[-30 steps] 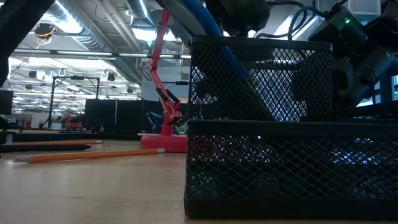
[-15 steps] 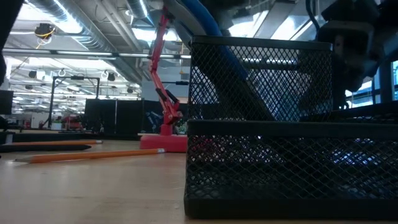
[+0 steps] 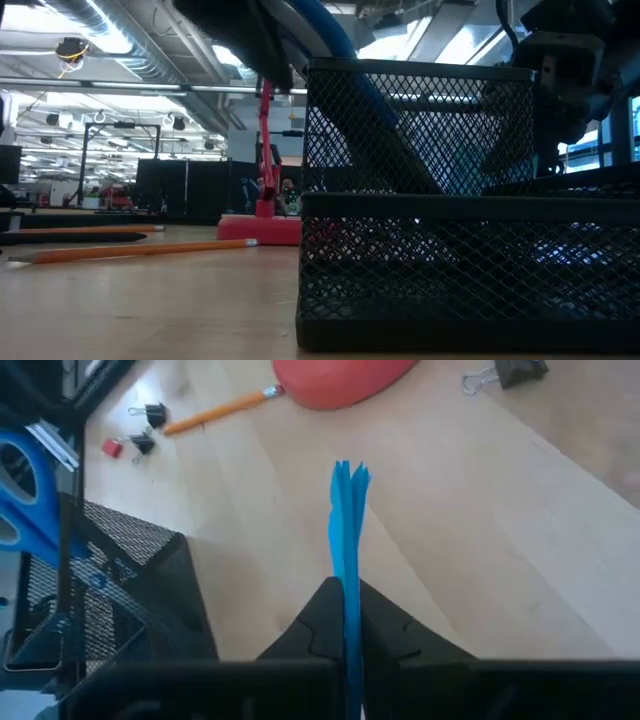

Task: Pick and place office supplies into organizer
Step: Put the blue sticky note into the black desk organizer

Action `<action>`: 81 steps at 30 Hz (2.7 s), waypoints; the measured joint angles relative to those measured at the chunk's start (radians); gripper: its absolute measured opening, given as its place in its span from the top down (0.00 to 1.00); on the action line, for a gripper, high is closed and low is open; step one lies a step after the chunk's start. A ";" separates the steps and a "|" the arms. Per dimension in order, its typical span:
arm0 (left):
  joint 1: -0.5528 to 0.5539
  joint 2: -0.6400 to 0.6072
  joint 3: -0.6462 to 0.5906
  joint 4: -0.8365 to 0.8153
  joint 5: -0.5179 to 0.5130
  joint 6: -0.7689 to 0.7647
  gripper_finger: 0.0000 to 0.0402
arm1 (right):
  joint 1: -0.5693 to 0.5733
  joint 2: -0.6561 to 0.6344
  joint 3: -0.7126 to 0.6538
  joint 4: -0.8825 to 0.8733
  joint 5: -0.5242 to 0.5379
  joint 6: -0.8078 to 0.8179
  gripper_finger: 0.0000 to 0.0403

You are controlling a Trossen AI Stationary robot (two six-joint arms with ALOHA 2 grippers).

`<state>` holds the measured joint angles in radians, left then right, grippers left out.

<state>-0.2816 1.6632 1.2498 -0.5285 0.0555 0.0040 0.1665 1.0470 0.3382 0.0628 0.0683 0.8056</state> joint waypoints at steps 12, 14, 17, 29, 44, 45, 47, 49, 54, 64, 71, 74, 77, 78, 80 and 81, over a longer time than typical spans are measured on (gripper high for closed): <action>-0.115 -0.006 -0.001 -0.147 0.233 -0.107 0.72 | 0.000 0.000 0.000 -0.008 0.002 0.004 0.98; -0.139 -0.022 -0.001 -0.154 0.231 -0.147 0.72 | 0.000 0.000 0.000 -0.009 0.002 0.003 0.98; -0.176 -0.072 -0.001 -0.161 0.183 -0.174 0.72 | 0.000 0.000 0.000 -0.009 0.002 0.003 0.98; -0.188 -0.466 -0.076 -0.161 -0.211 -0.035 0.74 | 0.000 -0.001 0.000 -0.008 0.000 -0.026 0.98; 0.023 -1.213 -0.809 0.370 -0.215 0.026 0.88 | 0.059 -0.004 0.231 -0.052 -0.222 -0.242 0.98; 0.031 -1.248 -0.846 0.388 -0.223 0.022 0.88 | 0.077 -0.001 0.263 -0.080 -0.230 -0.261 0.98; 0.045 -1.305 -0.916 0.432 -0.251 0.003 0.88 | 0.115 0.012 0.336 -0.181 -0.234 -0.259 0.98; 0.056 -1.345 -0.977 0.474 -0.290 -0.013 0.88 | 0.159 0.039 0.417 -0.339 -0.234 -0.236 0.98; 0.073 -1.388 -1.089 0.552 -0.361 -0.017 0.88 | 0.254 0.170 0.606 -0.571 -0.224 -0.188 0.98; 0.089 -1.387 -1.128 0.586 -0.380 -0.043 0.88 | 0.318 0.417 0.727 -0.604 -0.227 -0.095 0.98; 0.089 -1.386 -1.128 0.585 -0.379 -0.045 0.88 | 0.340 0.450 0.664 -0.417 -0.231 -0.049 0.98; 0.088 -1.386 -1.128 0.582 -0.378 -0.045 0.88 | 0.350 0.450 0.619 -0.346 -0.235 -0.024 0.98; 0.088 -1.386 -1.128 0.578 -0.378 -0.044 0.88 | 0.356 0.450 0.560 -0.275 -0.236 0.002 0.98; 0.088 -1.386 -1.128 0.578 -0.378 -0.044 0.88 | 0.358 0.450 0.540 -0.252 -0.236 0.003 0.98; 0.088 -1.386 -1.128 0.578 -0.378 -0.044 0.88 | 0.361 0.450 0.503 -0.185 -0.240 0.003 0.98; 0.088 -1.386 -1.128 0.578 -0.378 -0.043 0.88 | 0.362 0.450 0.486 -0.160 -0.248 0.003 0.98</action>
<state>-0.1936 0.2771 0.1215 0.0490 -0.3225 -0.0395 0.5282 1.4971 0.8239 -0.0974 -0.1792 0.8086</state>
